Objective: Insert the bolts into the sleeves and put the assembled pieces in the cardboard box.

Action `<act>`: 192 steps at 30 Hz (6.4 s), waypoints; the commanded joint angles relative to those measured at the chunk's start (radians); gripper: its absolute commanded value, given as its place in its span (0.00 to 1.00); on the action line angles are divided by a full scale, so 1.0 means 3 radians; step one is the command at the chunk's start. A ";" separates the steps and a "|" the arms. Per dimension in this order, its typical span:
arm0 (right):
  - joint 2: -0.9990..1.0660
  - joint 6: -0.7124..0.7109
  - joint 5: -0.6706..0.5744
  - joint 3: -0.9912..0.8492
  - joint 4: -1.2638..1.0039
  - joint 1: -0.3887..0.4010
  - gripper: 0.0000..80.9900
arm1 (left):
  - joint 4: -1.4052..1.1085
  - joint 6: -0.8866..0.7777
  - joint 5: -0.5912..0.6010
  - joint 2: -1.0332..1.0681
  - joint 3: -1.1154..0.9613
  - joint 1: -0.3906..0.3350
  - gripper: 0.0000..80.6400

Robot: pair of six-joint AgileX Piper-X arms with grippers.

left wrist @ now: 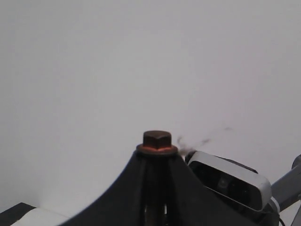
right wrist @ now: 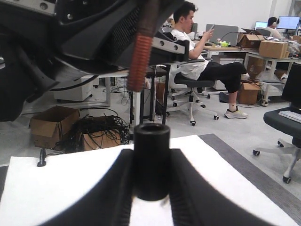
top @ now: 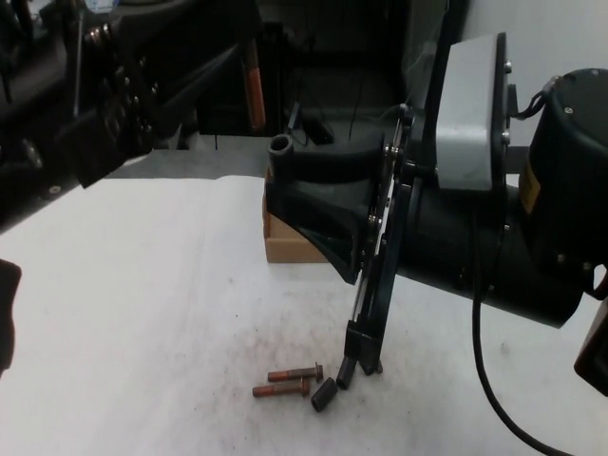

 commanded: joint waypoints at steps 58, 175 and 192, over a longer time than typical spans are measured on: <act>-0.0001 -0.0024 0.0029 -0.0020 -0.0066 -0.0101 0.01 | 0.0942 0.0787 0.0105 -0.0002 -0.0010 -0.0065 0.60; 0.0264 0.0298 0.1074 -0.2011 0.4588 -0.1016 0.01 | 0.5012 0.3433 -0.1110 -0.0167 -0.0412 -0.0396 0.00; -0.2144 0.0788 0.0747 0.0002 0.4670 -0.1016 0.01 | 0.5588 0.4083 -0.2042 0.2108 -0.1878 -0.1028 0.01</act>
